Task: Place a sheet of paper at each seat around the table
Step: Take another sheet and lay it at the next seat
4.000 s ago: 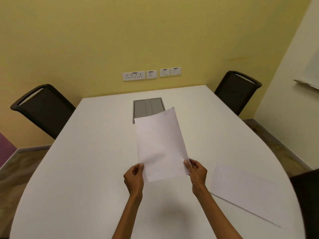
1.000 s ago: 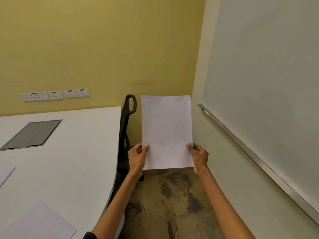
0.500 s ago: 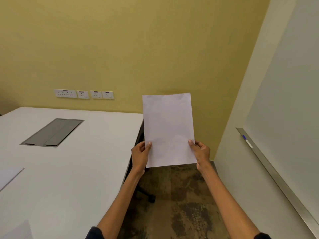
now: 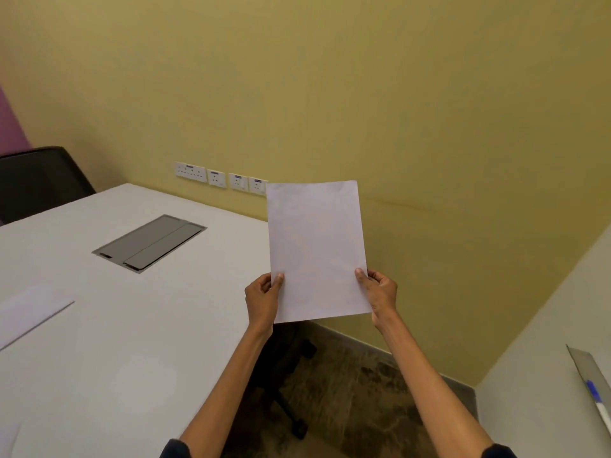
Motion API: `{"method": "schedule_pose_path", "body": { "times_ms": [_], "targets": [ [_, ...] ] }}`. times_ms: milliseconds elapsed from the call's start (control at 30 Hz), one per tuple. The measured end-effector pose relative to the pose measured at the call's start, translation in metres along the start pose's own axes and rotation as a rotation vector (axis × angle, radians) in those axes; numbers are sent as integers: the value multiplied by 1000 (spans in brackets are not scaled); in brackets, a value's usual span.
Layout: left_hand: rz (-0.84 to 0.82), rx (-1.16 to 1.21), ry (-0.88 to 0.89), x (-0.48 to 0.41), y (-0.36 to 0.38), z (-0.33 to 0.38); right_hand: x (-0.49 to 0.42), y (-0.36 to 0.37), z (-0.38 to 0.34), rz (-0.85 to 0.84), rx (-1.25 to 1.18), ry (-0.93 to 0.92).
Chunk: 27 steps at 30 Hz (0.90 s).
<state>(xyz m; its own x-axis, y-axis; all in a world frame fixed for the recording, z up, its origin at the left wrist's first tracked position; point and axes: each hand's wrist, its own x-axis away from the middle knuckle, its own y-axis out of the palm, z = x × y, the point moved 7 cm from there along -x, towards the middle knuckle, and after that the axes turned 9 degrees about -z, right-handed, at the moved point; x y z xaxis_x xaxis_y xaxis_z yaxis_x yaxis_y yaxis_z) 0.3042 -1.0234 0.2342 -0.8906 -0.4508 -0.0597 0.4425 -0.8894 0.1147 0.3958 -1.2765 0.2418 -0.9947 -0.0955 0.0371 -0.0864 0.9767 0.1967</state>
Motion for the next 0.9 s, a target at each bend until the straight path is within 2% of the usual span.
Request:
{"method": "schedule_pose_path", "body": {
  "times_ms": [367, 633, 900],
  "targets": [
    [282, 28, -9, -97, 10, -2, -170, 50, -18, -274, 68, 18],
    [470, 52, -26, -179, -20, -36, -286, 135, 24, -435, 86, 62],
    [631, 98, -93, -250, -61, -82, -382, 219, 84, -596, 270, 153]
  ]
}}
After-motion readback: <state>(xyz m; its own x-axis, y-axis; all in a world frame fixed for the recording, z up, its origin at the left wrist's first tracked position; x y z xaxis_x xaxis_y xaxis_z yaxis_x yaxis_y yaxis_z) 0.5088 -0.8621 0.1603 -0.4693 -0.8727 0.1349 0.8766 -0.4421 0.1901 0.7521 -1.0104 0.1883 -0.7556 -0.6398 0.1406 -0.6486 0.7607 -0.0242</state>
